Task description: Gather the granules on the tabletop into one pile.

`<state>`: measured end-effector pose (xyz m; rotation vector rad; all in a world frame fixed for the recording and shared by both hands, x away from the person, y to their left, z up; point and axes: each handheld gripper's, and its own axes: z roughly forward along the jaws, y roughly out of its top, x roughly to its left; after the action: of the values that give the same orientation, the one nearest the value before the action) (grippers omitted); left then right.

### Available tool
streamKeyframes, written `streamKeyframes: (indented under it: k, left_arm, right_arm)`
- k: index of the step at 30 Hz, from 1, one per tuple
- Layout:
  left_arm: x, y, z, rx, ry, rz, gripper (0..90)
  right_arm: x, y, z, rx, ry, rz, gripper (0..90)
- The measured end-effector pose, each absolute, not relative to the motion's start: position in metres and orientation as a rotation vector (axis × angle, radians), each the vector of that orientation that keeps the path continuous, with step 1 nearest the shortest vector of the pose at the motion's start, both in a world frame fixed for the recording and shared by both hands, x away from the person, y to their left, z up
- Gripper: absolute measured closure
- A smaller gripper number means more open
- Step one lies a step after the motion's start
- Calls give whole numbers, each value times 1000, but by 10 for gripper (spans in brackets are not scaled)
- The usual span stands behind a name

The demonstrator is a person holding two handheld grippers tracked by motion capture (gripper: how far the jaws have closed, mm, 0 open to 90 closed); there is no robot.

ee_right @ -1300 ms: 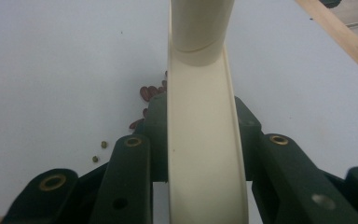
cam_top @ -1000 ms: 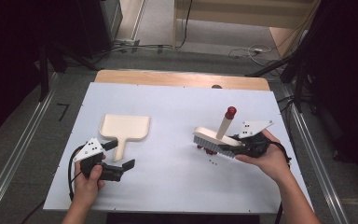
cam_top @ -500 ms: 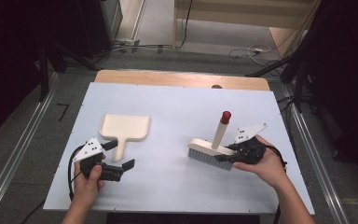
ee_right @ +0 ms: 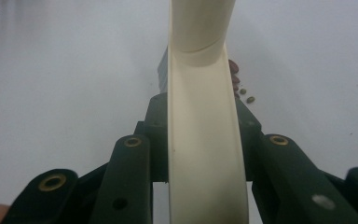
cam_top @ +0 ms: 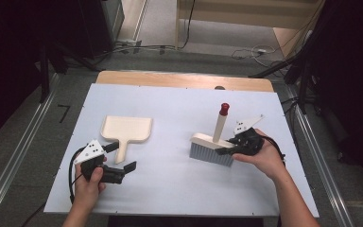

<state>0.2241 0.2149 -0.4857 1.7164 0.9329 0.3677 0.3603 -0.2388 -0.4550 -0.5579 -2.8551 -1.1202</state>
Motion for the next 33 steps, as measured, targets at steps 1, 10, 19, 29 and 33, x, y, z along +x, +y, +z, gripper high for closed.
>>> streamKeyframes:
  k: [1,10,19,29,33]
  left_arm:
    - [224,215,-486,1717,935,369,0]
    - [223,214,-485,1730,939,383,0]
    - [222,216,-485,1725,944,385,0]
    - [223,216,-485,1728,954,388,0]
    - [223,217,-484,1727,964,396,0]
  right_arm:
    - [363,-238,-454,-557,-2861,-1116,653]
    - [377,-236,-450,-583,-2884,-1113,653]
    - [382,-237,-446,-594,-2887,-1132,653]
    - [370,-243,-428,-636,-2882,-1196,653]
    - [363,-253,-420,-704,-2891,-1240,653]
